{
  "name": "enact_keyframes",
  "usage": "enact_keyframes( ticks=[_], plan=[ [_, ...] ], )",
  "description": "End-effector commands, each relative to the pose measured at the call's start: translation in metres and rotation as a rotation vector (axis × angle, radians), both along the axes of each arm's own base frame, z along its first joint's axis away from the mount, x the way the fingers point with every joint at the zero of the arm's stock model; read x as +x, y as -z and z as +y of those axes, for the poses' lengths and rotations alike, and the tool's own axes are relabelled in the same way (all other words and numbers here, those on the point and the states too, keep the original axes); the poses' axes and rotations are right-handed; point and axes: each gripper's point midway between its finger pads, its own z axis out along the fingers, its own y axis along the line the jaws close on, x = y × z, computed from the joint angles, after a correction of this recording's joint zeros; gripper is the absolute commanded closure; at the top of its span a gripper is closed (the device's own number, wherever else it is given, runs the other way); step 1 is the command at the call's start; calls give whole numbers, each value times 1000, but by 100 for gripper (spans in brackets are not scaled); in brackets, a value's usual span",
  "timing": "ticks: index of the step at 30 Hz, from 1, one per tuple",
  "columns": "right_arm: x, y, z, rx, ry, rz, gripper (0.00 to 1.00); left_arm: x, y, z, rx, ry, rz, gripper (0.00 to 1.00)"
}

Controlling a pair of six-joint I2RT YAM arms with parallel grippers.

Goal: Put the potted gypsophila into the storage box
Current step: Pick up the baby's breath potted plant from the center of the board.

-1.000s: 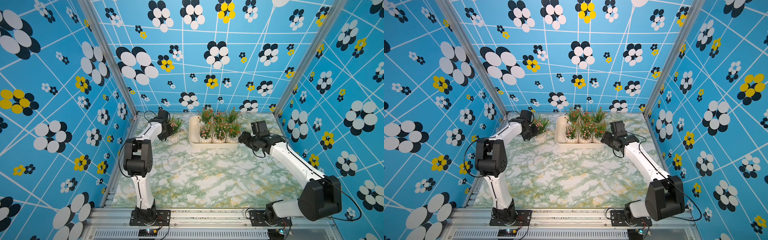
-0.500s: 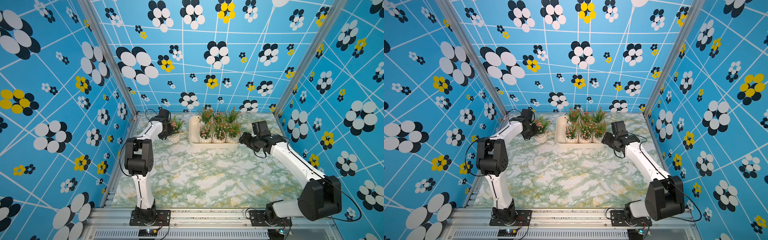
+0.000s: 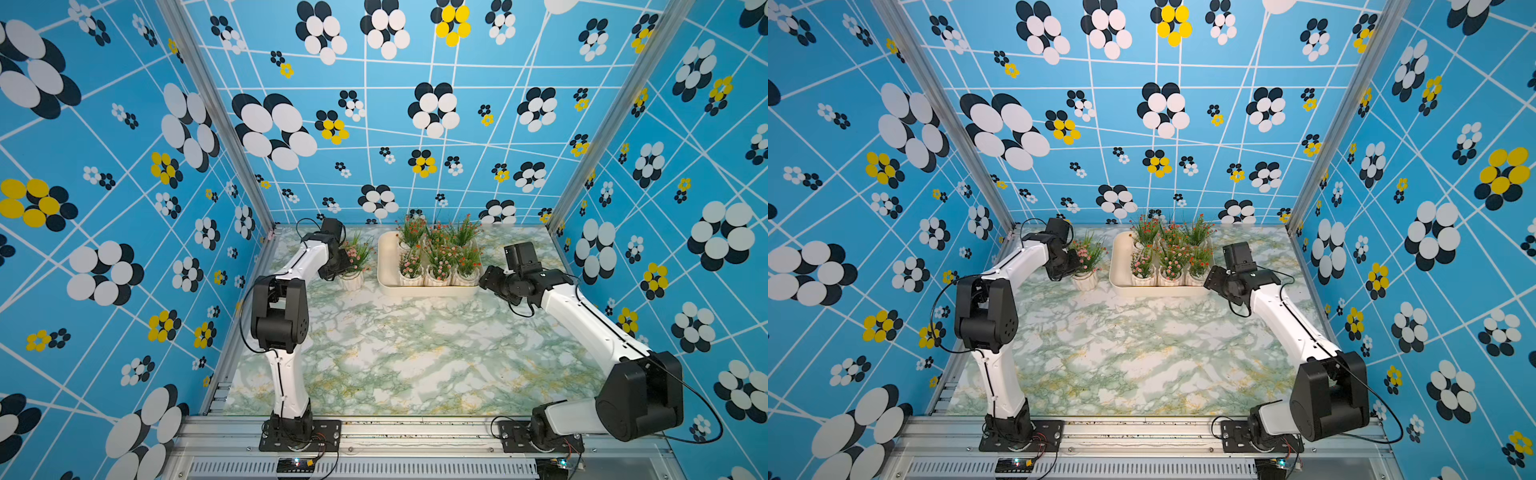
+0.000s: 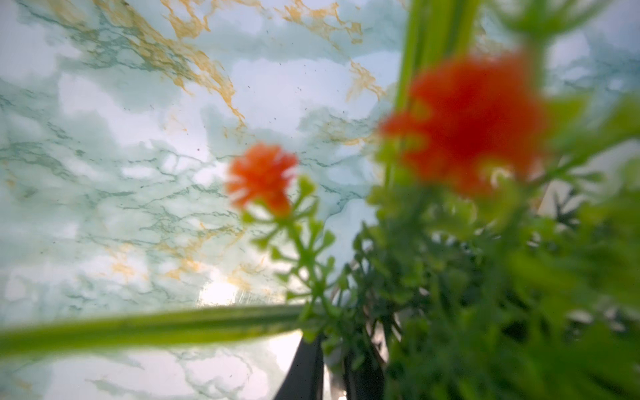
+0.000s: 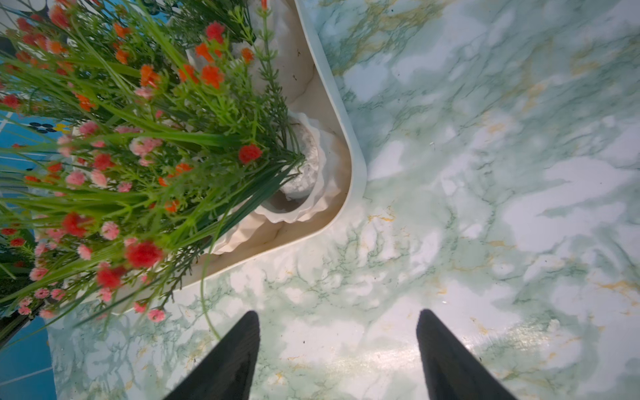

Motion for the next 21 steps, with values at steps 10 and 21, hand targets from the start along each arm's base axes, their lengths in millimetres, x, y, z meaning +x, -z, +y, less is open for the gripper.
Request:
enact_keyframes(
  ticks=[10,21],
  plan=[
    [-6,-7,-6,-10,-21,16,25,-5,-122,-34,-25,144,-183,100],
    [-9,-8,-10,-13,-14,19,25,11,-155,-83,-51,265,-254,100]
  ],
)
